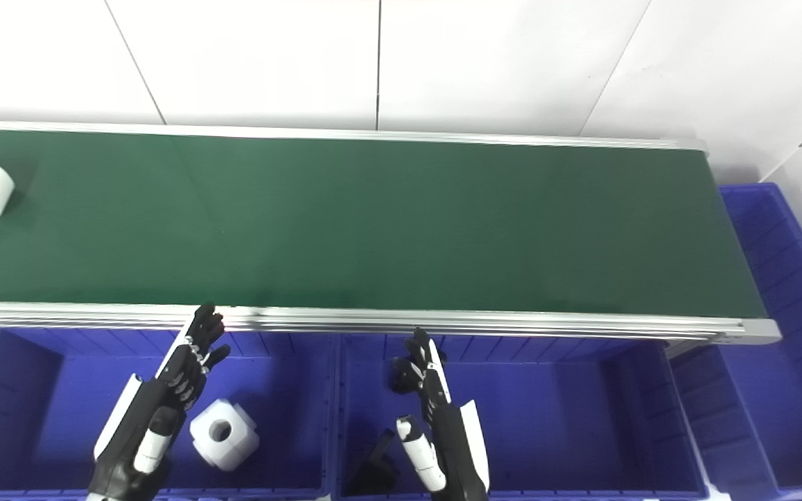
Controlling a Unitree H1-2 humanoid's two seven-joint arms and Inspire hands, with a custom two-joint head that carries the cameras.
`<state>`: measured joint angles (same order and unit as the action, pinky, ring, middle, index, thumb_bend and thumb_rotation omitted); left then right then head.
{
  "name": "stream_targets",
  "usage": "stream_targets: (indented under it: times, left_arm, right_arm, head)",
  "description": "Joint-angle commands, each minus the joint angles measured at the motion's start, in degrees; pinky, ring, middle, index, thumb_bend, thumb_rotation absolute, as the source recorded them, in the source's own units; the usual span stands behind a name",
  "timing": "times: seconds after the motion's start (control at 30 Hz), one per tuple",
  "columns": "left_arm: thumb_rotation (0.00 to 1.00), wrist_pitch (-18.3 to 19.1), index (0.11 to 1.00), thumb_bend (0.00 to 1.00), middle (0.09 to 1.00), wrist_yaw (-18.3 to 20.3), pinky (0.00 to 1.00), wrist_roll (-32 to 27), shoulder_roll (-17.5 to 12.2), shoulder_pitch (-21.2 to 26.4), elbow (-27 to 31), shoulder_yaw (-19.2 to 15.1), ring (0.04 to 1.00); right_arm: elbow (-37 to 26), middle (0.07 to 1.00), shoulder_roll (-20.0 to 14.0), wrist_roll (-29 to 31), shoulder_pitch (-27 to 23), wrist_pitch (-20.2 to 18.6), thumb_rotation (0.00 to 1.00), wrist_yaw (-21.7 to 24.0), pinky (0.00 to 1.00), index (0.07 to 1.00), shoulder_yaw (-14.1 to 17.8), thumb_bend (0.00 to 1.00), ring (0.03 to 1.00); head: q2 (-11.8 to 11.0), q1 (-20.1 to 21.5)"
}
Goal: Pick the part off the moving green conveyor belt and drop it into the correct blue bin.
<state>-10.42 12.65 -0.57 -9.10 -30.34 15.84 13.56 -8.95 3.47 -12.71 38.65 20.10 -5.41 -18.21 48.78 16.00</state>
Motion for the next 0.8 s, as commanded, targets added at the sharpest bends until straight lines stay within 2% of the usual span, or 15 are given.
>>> stream_targets:
  times: [0.0,0.77]
  left_arm:
    - [0.96,-2.1,1.0,1.0,1.0,0.2,0.95,-0.1,-0.1,-0.4,1.1,0.2,1.0]
    - [0.97,-1.9,1.0,1.0,1.0,0.0,0.93,0.7,-0.5,-1.0,1.5,0.5,0.999]
  right_arm:
    - [-1.2,0.958,0.6,-0.2,0.5,2.3,1.0,-0.1,0.89,1.0,-0.4,0.9,0.886]
    - [-1.0,0.959,0.5,-0.4,0.9,2.5,0.99,-0.2,0.89,1.0,-0.6,0.88,0.888]
  head:
    - [0.0,0.0]
    - [-1.1,-0.1]
